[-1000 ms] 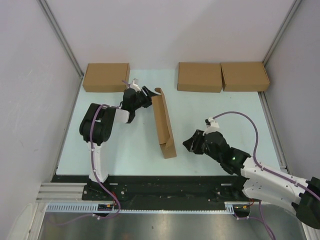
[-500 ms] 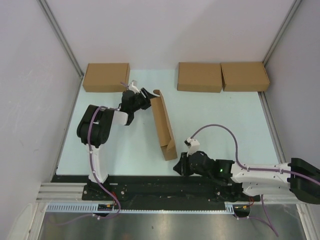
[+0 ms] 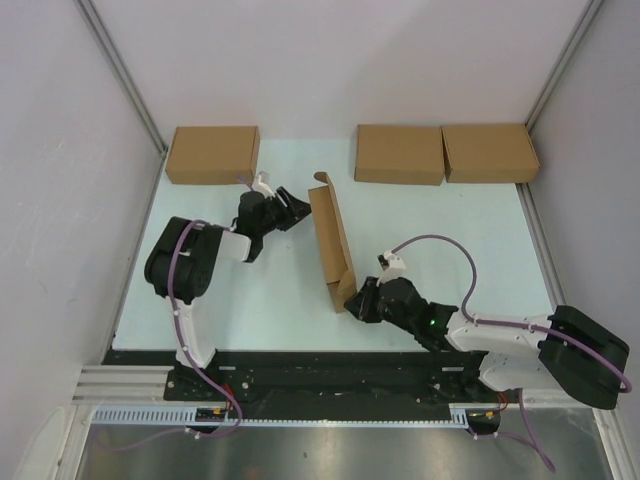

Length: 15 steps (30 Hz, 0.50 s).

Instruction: Fold the paper box

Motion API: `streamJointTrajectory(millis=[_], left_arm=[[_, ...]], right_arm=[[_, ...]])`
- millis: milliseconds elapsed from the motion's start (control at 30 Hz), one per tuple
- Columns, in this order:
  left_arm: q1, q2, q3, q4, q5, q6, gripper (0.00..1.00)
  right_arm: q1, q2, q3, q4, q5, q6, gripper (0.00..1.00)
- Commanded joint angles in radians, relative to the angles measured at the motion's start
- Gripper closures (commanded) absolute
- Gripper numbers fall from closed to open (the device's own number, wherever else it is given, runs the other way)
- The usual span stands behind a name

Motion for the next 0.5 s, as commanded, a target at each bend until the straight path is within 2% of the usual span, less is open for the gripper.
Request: streamJointTrajectory(millis=[0,267,467], left_arm=[[-0.003,-0.086,-0.030,0.064,-0.002,0.001,0.45],[0.006,-0.053,0.065,-0.017,-0.042,0.070,0.45],[0.017,0.094,0.244,-0.071,-0.050,0.057,0.44]], right_arm=[[-0.039,-0.057,0.036,-0.012,0.016,-0.020,0.78],[-0.074,-0.134,0.025,-0.107,0.023,-0.040,0.76],[-0.059,-0.152,0.023,-0.130,0.006,-0.029,0.76]])
